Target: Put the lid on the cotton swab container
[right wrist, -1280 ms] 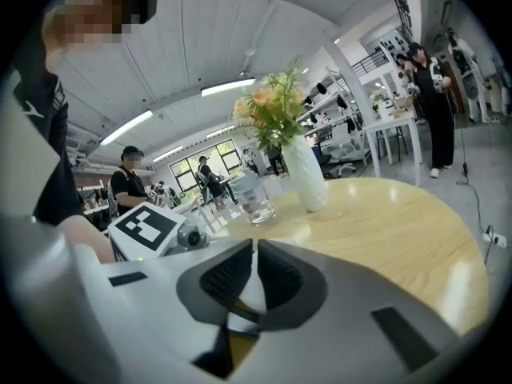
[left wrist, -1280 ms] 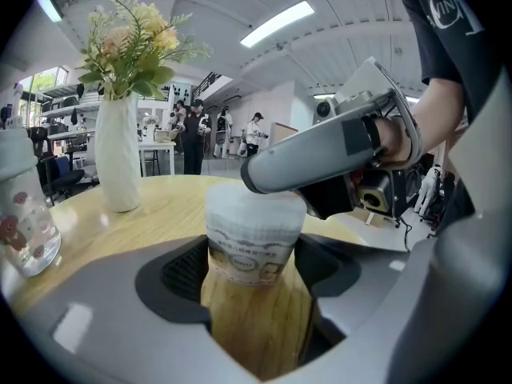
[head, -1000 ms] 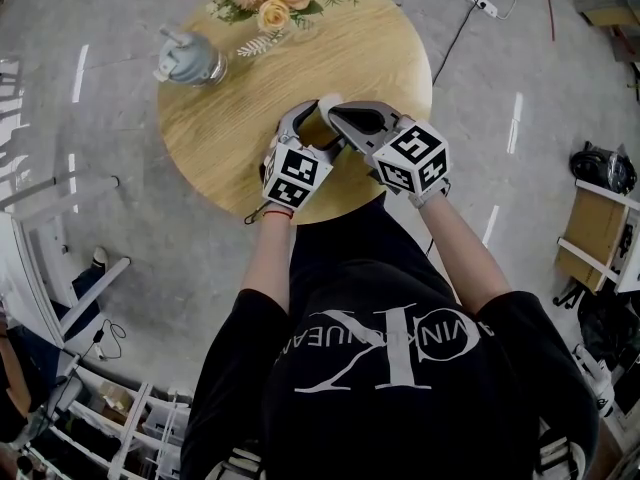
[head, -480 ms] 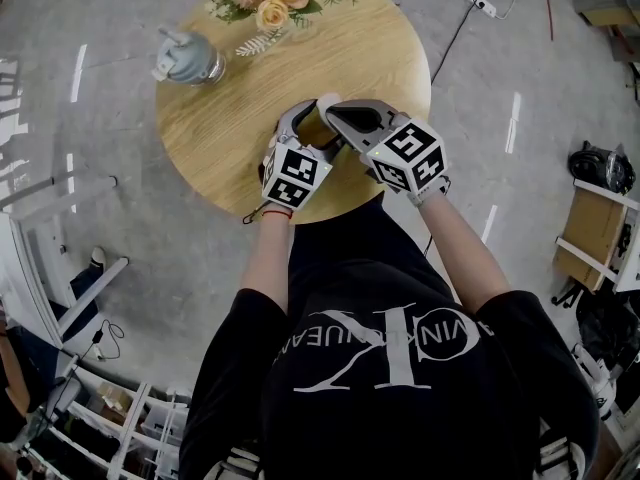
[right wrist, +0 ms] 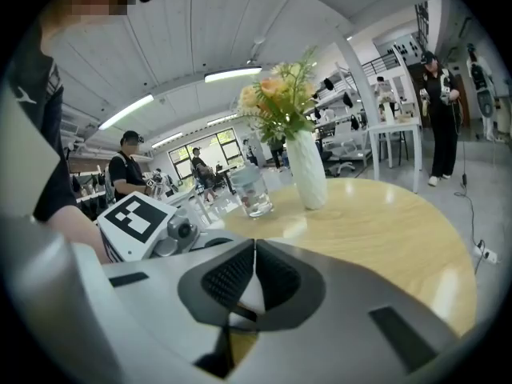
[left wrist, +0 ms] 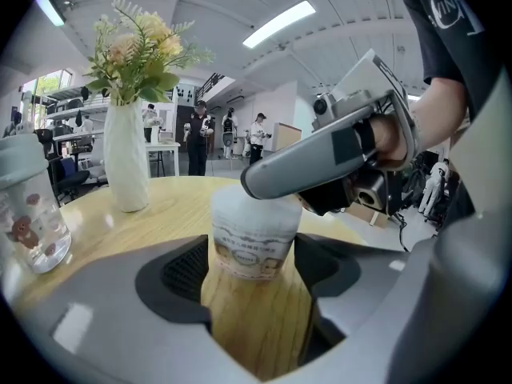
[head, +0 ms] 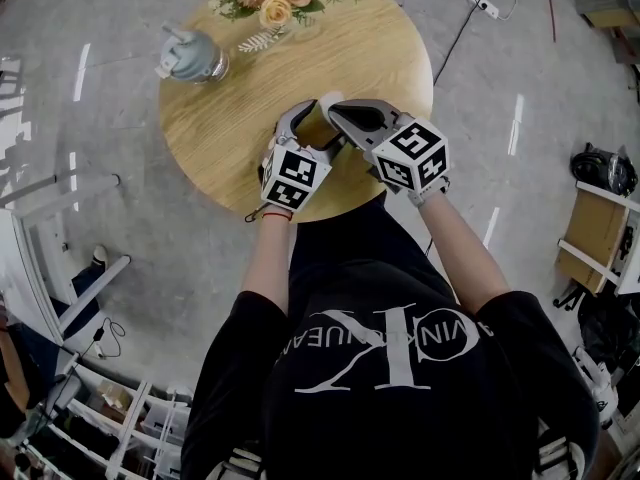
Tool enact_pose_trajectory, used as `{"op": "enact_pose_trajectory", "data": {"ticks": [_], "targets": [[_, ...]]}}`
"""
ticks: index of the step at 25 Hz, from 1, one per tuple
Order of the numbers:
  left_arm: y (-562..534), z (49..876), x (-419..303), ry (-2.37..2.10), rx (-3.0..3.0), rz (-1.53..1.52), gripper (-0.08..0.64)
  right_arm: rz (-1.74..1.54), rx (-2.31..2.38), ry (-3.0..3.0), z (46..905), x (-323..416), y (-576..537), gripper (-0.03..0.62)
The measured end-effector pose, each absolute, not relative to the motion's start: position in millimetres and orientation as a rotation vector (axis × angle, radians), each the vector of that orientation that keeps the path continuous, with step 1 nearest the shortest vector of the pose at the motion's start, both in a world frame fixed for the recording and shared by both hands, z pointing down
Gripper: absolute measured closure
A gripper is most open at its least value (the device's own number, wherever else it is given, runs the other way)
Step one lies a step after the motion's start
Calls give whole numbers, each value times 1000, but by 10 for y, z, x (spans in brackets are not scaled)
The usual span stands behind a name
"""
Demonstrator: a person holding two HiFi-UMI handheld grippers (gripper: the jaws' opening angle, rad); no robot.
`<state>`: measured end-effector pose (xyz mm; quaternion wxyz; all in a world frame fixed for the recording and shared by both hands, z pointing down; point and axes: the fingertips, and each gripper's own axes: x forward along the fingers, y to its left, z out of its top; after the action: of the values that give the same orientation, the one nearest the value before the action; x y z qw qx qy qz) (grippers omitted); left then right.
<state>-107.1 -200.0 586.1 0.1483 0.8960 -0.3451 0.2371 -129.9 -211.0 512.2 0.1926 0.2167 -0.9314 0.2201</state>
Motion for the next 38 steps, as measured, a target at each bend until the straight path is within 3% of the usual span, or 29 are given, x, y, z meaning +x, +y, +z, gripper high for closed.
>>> {"op": "enact_pose_trajectory", "data": {"ticks": [6,16,19,38], "targets": [[-1954,5689,-1210,-1005,2593,615,219,664,665,-2682,5061,-1221,-2125,575],[-1874,5331,-1486,-1160,2607,475,489,578,711,-2731,4842,-1135,-2202,577],[-1937,5167,-1646,-1271,2569,410,534,547,732,-2749,4748,-1098,-2229,577],[-2115,4559,-2232,-1623,2437,241,549,405,856,-2849,4242,-910,-2519,577]]}}
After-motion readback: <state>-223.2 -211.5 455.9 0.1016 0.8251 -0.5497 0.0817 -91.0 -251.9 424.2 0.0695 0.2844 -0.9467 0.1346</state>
